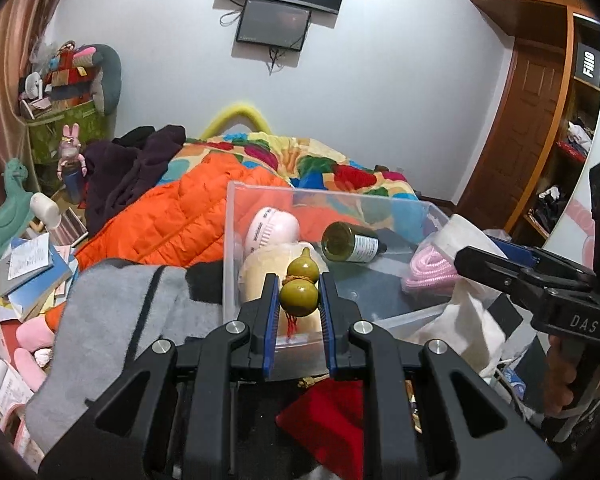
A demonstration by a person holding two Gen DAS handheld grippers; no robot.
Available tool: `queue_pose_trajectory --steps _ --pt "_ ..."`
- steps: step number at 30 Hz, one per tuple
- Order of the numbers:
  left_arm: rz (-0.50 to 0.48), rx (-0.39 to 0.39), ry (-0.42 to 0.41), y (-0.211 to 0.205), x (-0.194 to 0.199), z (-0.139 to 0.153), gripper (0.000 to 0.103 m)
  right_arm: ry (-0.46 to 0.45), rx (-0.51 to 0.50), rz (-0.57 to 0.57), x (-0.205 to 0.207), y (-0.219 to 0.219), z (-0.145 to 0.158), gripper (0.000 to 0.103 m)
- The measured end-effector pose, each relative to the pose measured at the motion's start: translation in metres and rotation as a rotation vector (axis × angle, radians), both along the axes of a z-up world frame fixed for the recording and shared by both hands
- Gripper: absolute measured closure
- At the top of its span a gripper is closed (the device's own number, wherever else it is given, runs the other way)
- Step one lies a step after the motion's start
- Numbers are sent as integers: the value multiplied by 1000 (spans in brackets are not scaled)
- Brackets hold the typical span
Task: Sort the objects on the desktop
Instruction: 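Lower the gourd and white container into the clear box and open both grippers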
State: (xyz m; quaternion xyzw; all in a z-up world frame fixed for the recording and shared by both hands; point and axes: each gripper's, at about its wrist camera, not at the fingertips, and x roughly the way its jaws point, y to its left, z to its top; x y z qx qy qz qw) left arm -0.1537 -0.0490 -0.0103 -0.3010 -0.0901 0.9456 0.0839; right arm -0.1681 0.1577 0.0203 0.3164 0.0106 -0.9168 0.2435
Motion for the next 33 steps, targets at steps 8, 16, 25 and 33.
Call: queue_pose_trajectory --steps 8,16,25,33 --pt "-7 -4 21 0 2 -4 84 2 67 38 1 -15 -7 38" --pt "2 -67 47 8 5 -5 79 20 108 68 14 -22 -15 38" --pt "-12 -67 48 9 15 1 70 56 94 79 43 -1 6 37" --pt "-32 -97 30 12 37 6 60 84 152 38 68 22 4 33"
